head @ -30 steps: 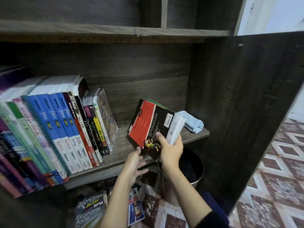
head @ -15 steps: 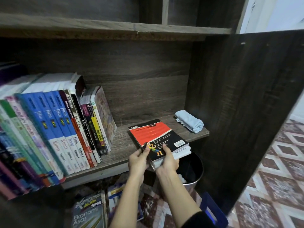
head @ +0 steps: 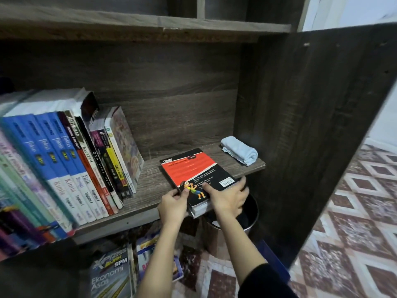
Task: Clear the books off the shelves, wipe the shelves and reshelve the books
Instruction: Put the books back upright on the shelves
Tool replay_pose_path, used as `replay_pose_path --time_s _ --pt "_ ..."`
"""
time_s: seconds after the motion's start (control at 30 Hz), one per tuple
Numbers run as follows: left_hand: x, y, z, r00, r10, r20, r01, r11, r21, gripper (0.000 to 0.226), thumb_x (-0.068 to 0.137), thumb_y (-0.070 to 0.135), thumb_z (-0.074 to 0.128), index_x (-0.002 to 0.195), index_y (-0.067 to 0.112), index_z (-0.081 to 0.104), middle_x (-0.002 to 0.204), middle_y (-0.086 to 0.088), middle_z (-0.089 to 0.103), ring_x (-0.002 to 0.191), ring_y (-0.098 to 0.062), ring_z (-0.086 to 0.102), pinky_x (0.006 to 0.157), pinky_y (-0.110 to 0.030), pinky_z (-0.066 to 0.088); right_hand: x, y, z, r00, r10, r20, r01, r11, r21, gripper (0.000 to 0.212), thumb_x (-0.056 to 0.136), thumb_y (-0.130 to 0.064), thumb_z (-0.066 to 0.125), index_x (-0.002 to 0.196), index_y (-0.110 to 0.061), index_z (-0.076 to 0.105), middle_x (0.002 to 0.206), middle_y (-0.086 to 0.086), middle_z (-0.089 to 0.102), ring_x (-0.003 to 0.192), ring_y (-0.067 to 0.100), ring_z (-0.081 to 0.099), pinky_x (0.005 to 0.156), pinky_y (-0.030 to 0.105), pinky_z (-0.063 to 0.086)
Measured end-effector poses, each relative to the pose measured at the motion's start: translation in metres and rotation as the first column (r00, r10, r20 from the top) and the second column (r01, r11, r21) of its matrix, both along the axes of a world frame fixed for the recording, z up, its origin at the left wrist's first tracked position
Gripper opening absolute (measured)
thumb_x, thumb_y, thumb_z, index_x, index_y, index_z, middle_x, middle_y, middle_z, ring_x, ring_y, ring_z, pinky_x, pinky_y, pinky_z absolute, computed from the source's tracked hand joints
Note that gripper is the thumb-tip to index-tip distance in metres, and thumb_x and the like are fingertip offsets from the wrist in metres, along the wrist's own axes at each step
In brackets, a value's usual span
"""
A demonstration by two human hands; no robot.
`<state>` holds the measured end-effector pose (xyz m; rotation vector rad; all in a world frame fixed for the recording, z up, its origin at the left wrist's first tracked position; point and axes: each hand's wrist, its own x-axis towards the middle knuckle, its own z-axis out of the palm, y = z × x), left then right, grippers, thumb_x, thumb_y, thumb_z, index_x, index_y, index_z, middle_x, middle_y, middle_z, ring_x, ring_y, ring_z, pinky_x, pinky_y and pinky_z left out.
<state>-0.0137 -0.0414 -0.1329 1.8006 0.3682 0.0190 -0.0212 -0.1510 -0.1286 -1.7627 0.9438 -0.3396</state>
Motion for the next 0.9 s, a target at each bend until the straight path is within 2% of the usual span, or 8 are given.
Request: replay_pose_path --time_s 0.1,0.23,0.33,0.47,0.6,0.67,0.77,0.9 --pt "-0.002 0.001 0.000 0.999 -0.035 0.016 0.035 0.999 -0.019 0.061 0.079 0.039 0.073 0.127 0.005 0.056 0.113 -0.007 0.063 0.094 -0.021 0.064 0.059 -0.030 0.058 0.004 -0.009 0.003 0.973 0.196 -0.121 -0.224 0.927 -0.302 0.108 0.076 -0.056 0.070 0.152 -0.017 0.004 0.160 0.010 0.003 0.147 0.027 -0.005 0.116 0.049 0.001" --pt "-0.001 0.003 0.000 0.997 -0.069 0.020 0.070 0.997 -0.036 0.064 0.077 0.033 0.077 0.128 0.002 0.054 0.102 -0.004 0.058 0.086 -0.017 0.062 0.051 -0.020 0.055 0.003 -0.011 0.006 0.958 0.208 -0.197 -0.276 0.855 -0.439 0.093 0.077 -0.063 0.064 0.146 -0.013 0.026 0.153 0.015 0.025 0.145 0.031 0.011 0.116 0.049 -0.001" --pt "0.002 0.003 -0.001 0.996 -0.087 0.005 0.087 0.995 -0.046 0.067 0.080 0.029 0.074 0.134 0.001 0.048 0.119 -0.010 0.059 0.095 -0.023 0.064 0.057 -0.024 0.056 0.000 -0.008 0.012 0.952 0.197 -0.234 -0.294 0.805 -0.516 0.085 0.077 -0.063 0.064 0.139 -0.014 0.033 0.143 0.020 0.035 0.138 0.036 0.023 0.116 0.048 0.001" --pt "0.005 0.006 0.000 0.994 -0.109 -0.028 0.109 0.994 -0.005 0.025 0.089 0.022 0.065 0.107 0.005 0.062 0.085 0.000 0.060 0.089 -0.025 0.059 0.076 -0.035 0.053 -0.005 0.002 0.023 0.957 0.206 -0.203 -0.289 0.737 -0.611 0.082 0.077 -0.051 0.071 0.139 -0.017 0.029 0.132 0.016 0.036 0.127 0.035 0.034 0.113 0.044 0.016" --pt "0.011 0.022 0.001 0.997 -0.080 -0.001 0.080 0.996 0.031 0.041 0.094 0.018 0.058 0.130 0.001 0.051 0.130 -0.008 0.055 0.119 -0.028 0.052 0.101 -0.033 0.037 -0.005 -0.007 0.039 0.963 0.256 -0.087 -0.271 0.918 -0.289 0.073 0.078 -0.021 0.074 0.136 -0.009 0.032 0.136 0.015 0.038 0.118 0.033 0.051 0.093 0.035 0.040" --pt "0.014 0.033 0.001 0.997 -0.069 0.014 0.069 0.998 -0.012 0.044 0.095 0.013 0.054 0.136 0.000 0.045 0.137 -0.012 0.050 0.124 -0.027 0.048 0.103 -0.033 0.034 -0.005 -0.013 0.043 0.960 0.281 -0.006 -0.281 0.959 -0.047 0.050 0.076 -0.017 0.076 0.116 -0.006 0.047 0.121 0.014 0.055 0.102 0.030 0.059 0.082 0.033 0.047" --pt "0.016 0.046 -0.002 0.995 -0.091 0.027 0.093 0.993 -0.072 0.046 0.096 0.011 0.052 0.140 0.000 0.040 0.142 -0.011 0.045 0.130 -0.026 0.041 0.107 -0.034 0.029 -0.008 -0.010 0.044 0.917 0.382 0.119 -0.400 0.869 0.293 0.017 0.082 -0.012 0.072 0.087 -0.011 0.056 0.091 0.009 0.061 0.068 0.018 0.056 0.059 0.032 0.049" --pt "0.020 0.055 0.003 0.994 -0.062 0.087 0.071 0.993 -0.098 0.041 0.097 0.010 0.051 0.137 0.002 0.045 0.135 -0.005 0.050 0.123 -0.022 0.047 0.105 -0.032 0.034 -0.005 0.000 0.042 0.865 0.428 0.260 -0.501 0.747 0.437 0.014 0.089 -0.007 0.062 0.098 -0.016 0.057 0.091 0.006 0.065 0.069 0.021 0.062 0.054 0.037 0.055"
